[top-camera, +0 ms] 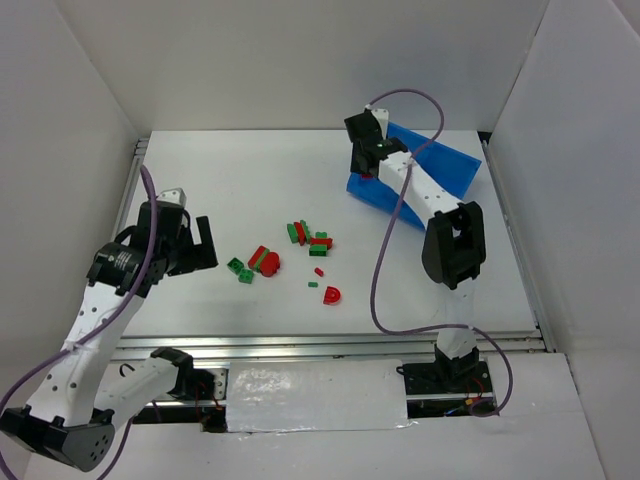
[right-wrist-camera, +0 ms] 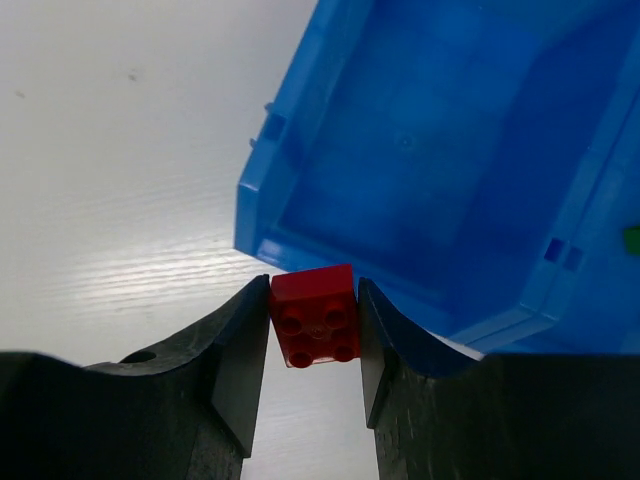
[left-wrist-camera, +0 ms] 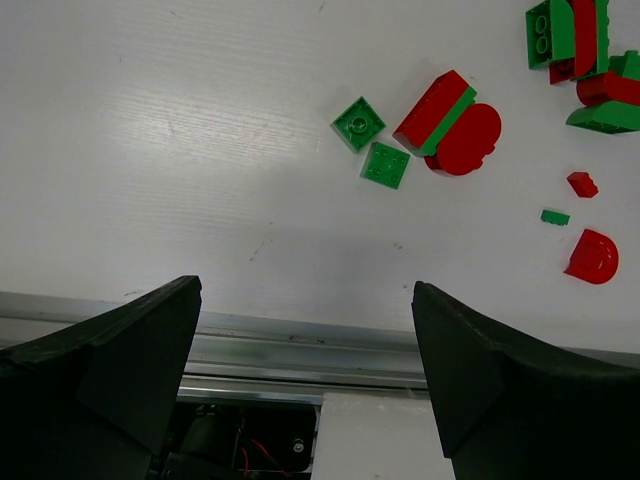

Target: Sort the legos into containers by color

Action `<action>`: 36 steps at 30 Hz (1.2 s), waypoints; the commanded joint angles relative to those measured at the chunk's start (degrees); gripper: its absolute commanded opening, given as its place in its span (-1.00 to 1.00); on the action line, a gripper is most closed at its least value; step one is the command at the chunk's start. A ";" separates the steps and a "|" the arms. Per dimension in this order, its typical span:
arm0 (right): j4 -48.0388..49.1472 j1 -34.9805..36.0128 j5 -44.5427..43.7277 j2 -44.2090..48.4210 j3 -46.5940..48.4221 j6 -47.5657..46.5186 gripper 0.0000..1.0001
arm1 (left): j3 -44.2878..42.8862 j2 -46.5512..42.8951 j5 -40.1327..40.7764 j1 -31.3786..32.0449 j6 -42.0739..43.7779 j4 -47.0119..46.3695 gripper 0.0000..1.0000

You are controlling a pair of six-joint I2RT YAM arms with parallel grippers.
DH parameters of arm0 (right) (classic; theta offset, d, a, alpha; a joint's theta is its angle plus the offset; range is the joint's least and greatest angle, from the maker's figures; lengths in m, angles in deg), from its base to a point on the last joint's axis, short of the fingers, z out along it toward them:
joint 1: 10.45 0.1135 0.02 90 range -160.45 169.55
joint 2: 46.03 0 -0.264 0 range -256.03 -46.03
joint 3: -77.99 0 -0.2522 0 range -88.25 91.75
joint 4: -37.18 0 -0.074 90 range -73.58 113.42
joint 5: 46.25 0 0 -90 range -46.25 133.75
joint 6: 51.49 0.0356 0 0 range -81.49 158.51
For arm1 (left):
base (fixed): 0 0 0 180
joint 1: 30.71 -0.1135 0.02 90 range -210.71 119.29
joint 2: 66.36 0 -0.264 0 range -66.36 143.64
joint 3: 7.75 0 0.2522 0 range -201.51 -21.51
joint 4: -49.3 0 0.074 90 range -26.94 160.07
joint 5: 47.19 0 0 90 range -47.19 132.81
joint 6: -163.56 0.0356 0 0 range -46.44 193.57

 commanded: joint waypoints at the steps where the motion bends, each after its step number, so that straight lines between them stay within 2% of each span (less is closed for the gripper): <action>1: 1.71 -0.08 -4.11 -2.36 4.18 -4.99 -0.52 | 1.90 -2.38 -0.65 0.18 0.85 0.28 0.99; 7: 0.48 -3.33 -4.83 -6.06 9.99 -4.82 -0.39 | 1.82 -3.27 -0.21 0.18 0.67 0.36 0.99; 9: 0.66 -4.30 -4.74 -6.50 10.60 -4.73 -0.24 | 1.91 -2.74 -0.38 0.09 0.67 0.27 0.99; 12: -0.92 -5.09 -3.51 -8.08 13.76 -5.44 0.35 | 1.82 -1.60 -0.20 0.18 0.67 0.01 0.99; 13: -1.18 -5.27 -2.73 -8.78 14.90 -6.05 0.67 | 1.82 -1.07 -0.12 0.18 0.67 -0.16 0.99; 14: -1.36 -5.44 -1.41 -8.96 15.35 -6.23 0.76 | 1.82 -0.81 -0.12 0.18 0.76 -0.34 0.99; 15: -2.14 -5.27 -0.79 -8.96 15.70 -6.40 0.95 | 1.73 -0.54 -0.03 0.09 0.76 -0.43 0.99; 16: -2.67 -5.27 -0.09 -8.70 16.23 -6.66 0.99 | 1.47 -0.28 0.15 0.18 0.76 -0.43 0.99; 20: -9.70 -2.64 1.85 -3.71 13.53 -1.15 0.99 | 0.59 -0.01 1.11 0.18 1.02 -0.87 0.99; 21: -12.41 0.76 1.42 0.92 10.99 0.96 0.99 | 0.41 -0.01 1.55 0.18 1.11 -1.22 0.99; 23: -12.00 5.34 -0.16 7.09 -2.87 6.58 0.99 | -0.03 0.16 2.95 0.18 1.20 -1.66 0.99; 24: -9.21 10.24 0.09 13.73 -8.15 9.21 0.99 | -0.20 0.42 3.40 0.18 1.11 -1.83 0.99; 25: -7.53 12.29 1.05 16.76 -18.64 10.55 0.99 | -0.29 0.60 3.66 0.18 1.11 -1.92 0.99; 28: -1.46 17.56 9.10 25.65 -35.37 15.38 0.96 | -0.38 1.39 3.14 0.18 1.37 -2.71 0.99; 31: 3.20 21.00 14.40 29.88 -46.03 13.91 0.93 | -0.03 1.92 2.08 0.18 1.38 -3.76 0.99; 33: 8.03 21.88 20.72 31.72 -49.84 7.44 0.88 | 0.58 2.18 1.29 0.18 1.46 -4.29 0.99; 36: 8.05 23.65 22.16 31.30 -53.20 4.76 0.87 | 1.81 2.71 0.33 0.18 1.99 -5.52 0.99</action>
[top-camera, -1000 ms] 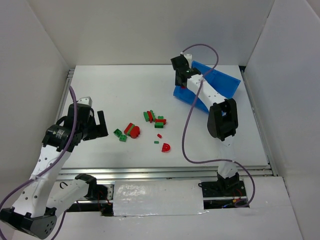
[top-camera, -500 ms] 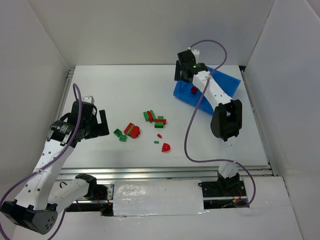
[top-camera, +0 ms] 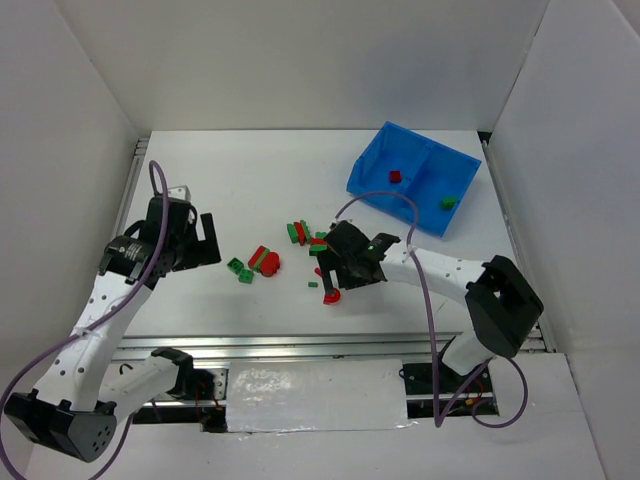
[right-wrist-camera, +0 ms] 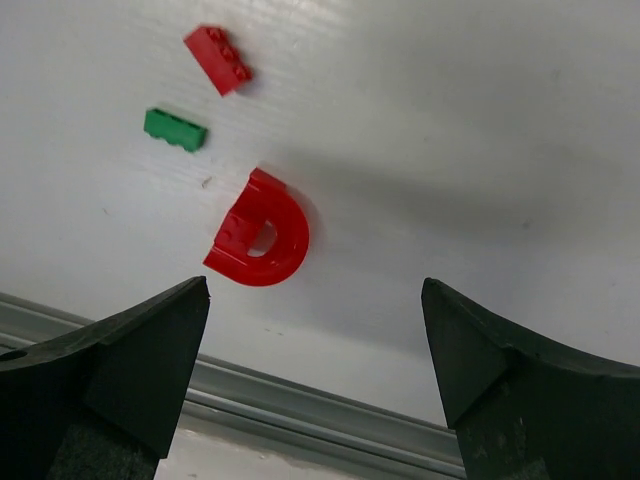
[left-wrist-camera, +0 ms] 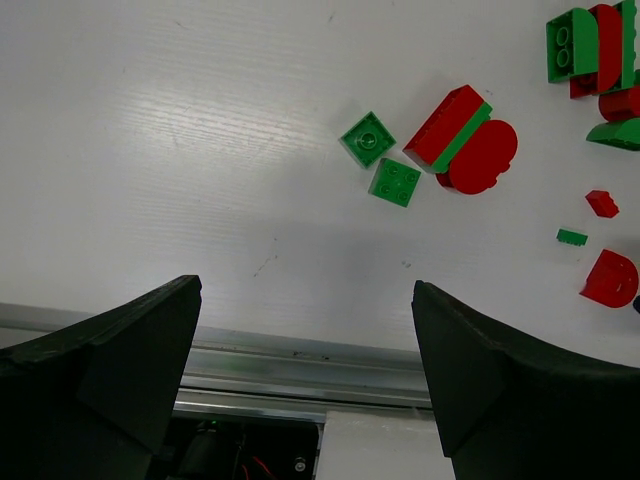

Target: Sort the legos into containers by color

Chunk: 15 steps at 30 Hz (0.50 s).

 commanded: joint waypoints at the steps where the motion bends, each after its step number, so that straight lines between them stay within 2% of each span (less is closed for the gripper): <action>1: 5.12 0.96 4.23 0.06 -1.42 -3.46 0.87 | 0.22 0.66 -1.42 0.18 2.14 -2.95 0.99; 10: 7.39 1.66 4.93 -5.22 0.42 1.28 0.81 | -0.30 2.41 -1.78 0.18 2.76 -3.57 0.99; 15: 4.85 3.41 2.03 -8.29 1.66 5.41 0.68 | 0.22 2.07 -1.51 0.18 2.67 -3.91 0.99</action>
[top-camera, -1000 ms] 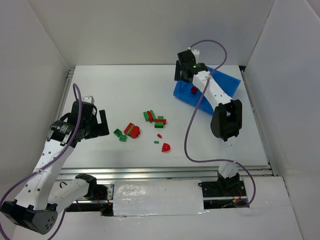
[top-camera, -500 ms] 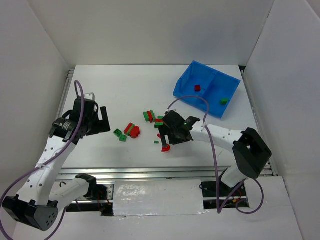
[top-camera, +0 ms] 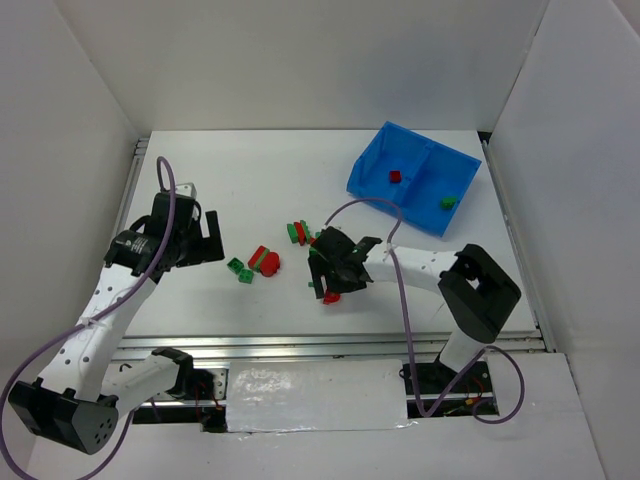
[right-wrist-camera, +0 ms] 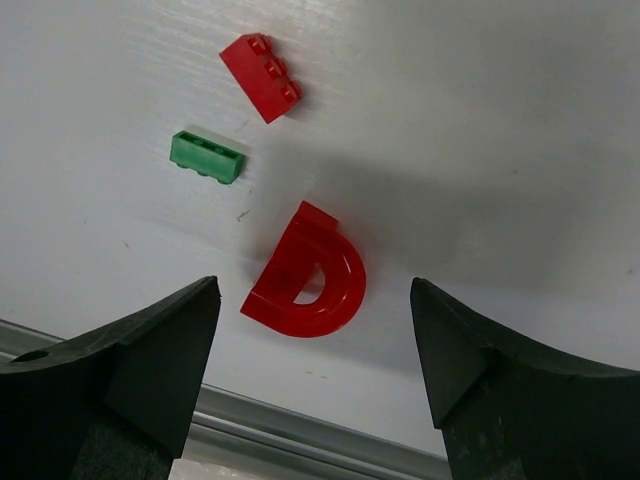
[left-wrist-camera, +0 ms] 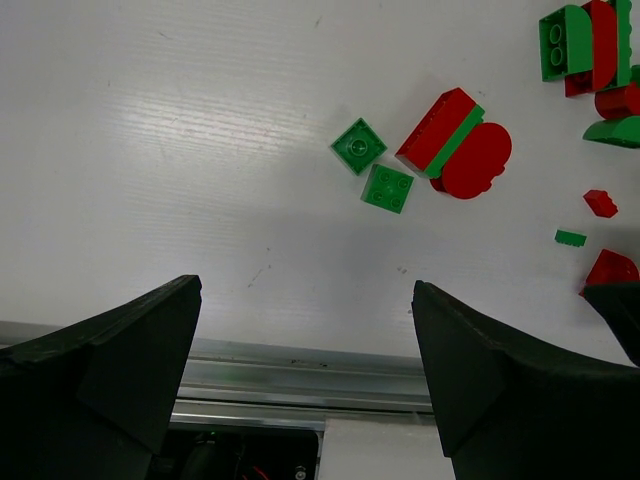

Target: Sort the legos into containers by color

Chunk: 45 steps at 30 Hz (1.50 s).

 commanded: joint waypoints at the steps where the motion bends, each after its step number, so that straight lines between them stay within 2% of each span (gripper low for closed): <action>1: 0.17 2.24 -1.58 -1.39 2.20 3.36 0.67 | 0.18 -0.60 -0.16 0.18 1.23 -1.64 0.99; 11: -5.63 5.93 -11.24 -2.89 3.70 10.40 -0.16 | 0.88 -1.13 -0.07 0.18 1.32 -2.26 0.99; 15: -3.87 5.93 -13.53 -1.48 3.34 9.17 -0.33 | 1.32 -0.78 -0.42 0.18 1.32 -2.70 0.99; 18: -6.33 5.67 -16.16 -0.43 6.23 8.55 -0.40 | 0.71 -0.34 -0.25 0.18 1.32 -2.08 0.99; 22: -8.70 3.13 -17.66 2.73 10.81 5.66 -0.38 | 0.71 -0.52 -0.07 0.18 1.32 -2.26 0.99; 25: -7.84 -1.26 -13.90 1.78 13.36 2.77 -0.31 | 0.71 -0.25 0.02 0.18 1.23 -2.08 0.99; 27: -7.22 -2.58 -10.57 0.81 13.37 0.39 -0.01 | 0.62 -0.25 0.19 0.18 1.14 -1.73 0.99; 28: -4.69 -2.42 -8.63 0.89 12.49 -0.75 0.25 | 0.36 -0.51 0.37 0.18 1.14 -1.56 0.99; 31: -4.83 -2.50 -7.47 -0.24 9.85 0.81 0.63 | 0.88 -1.56 0.81 0.18 1.06 -1.55 0.99; 36: -3.18 -1.89 -5.01 -0.69 6.17 5.11 0.64 | 1.85 -2.36 1.33 0.18 0.70 -1.20 0.99; 45: 0.52 -1.71 -4.83 -5.17 3.96 9.25 0.50 | 1.50 -1.75 1.42 0.18 0.70 -1.03 0.99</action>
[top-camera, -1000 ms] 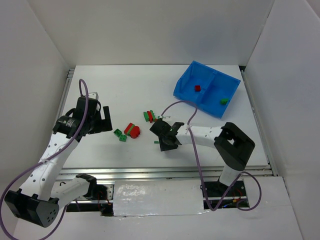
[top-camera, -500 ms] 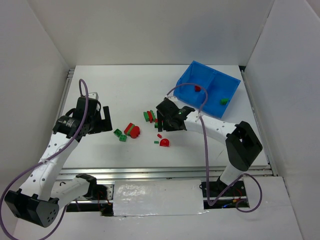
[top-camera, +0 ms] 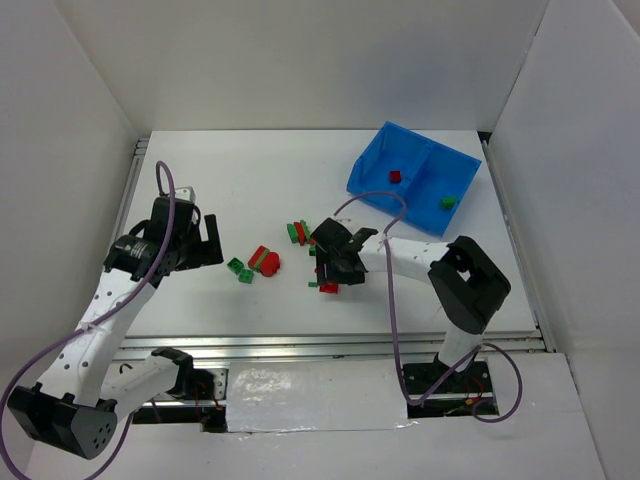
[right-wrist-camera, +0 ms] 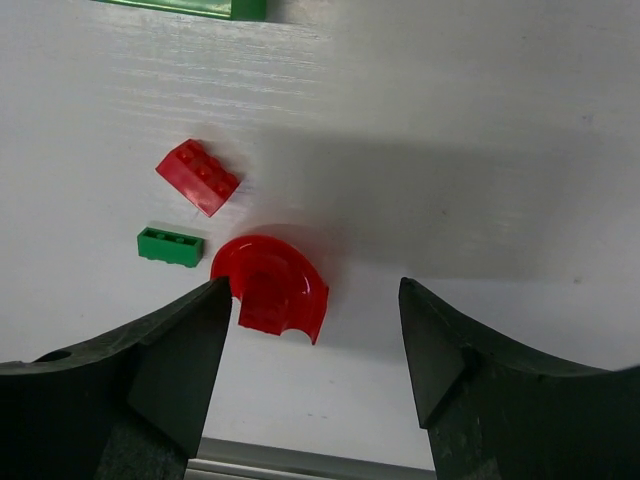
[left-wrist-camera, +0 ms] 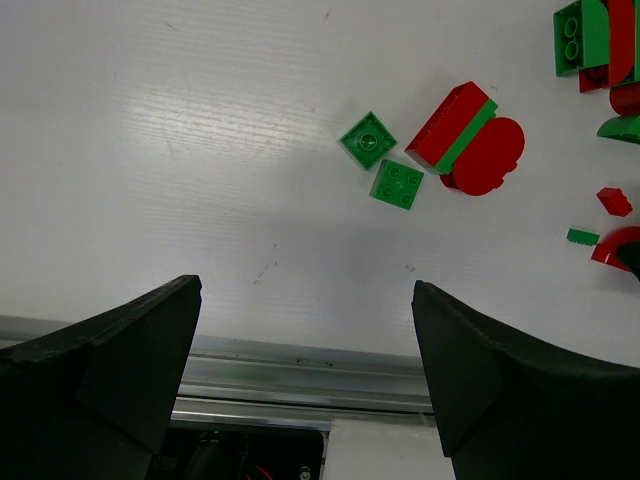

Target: Sort the legos into containers by color

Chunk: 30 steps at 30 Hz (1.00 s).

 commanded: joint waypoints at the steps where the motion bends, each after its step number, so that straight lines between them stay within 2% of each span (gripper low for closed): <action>1: 3.51 0.50 0.74 -1.34 -0.50 2.32 0.48 | -0.27 -0.24 0.75 0.18 0.70 -0.68 0.99; 5: 3.87 0.67 0.66 -3.36 -0.24 2.94 0.34 | 0.69 -0.68 0.48 0.18 0.70 -1.29 0.99; 8: 2.02 0.85 0.13 -4.51 0.29 3.55 0.02 | 0.78 -0.94 0.57 0.18 0.70 -1.21 0.99; 10: 1.50 0.93 -0.05 -3.99 -0.85 3.91 -0.07 | 0.87 -1.12 0.74 0.18 0.70 -1.38 0.99; 16: -0.08 1.11 -1.01 0.31 -2.61 5.14 -0.60 | 1.31 -1.12 0.66 0.18 0.70 -1.91 0.99; 20: -2.97 1.02 -2.94 5.15 -0.42 4.97 -0.63 | 1.05 -0.77 0.48 0.18 0.79 -2.08 0.99; 24: -6.32 -2.65 -5.84 7.44 6.87 2.16 -0.62 | 0.43 0.02 0.39 0.18 0.88 -1.91 0.99; 27: -9.13 -10.03 -11.02 5.08 15.12 -1.71 -0.59 | 0.08 0.46 -0.04 0.18 0.97 -1.82 0.99; 28: -9.92 -14.84 -12.42 2.11 18.02 -3.46 -0.58 | -0.09 0.64 -0.13 0.18 0.97 -1.65 0.99; 30: -11.60 -19.35 -13.40 -1.41 26.10 -4.87 -0.57 | -0.44 0.82 -0.48 0.18 0.88 -1.47 0.99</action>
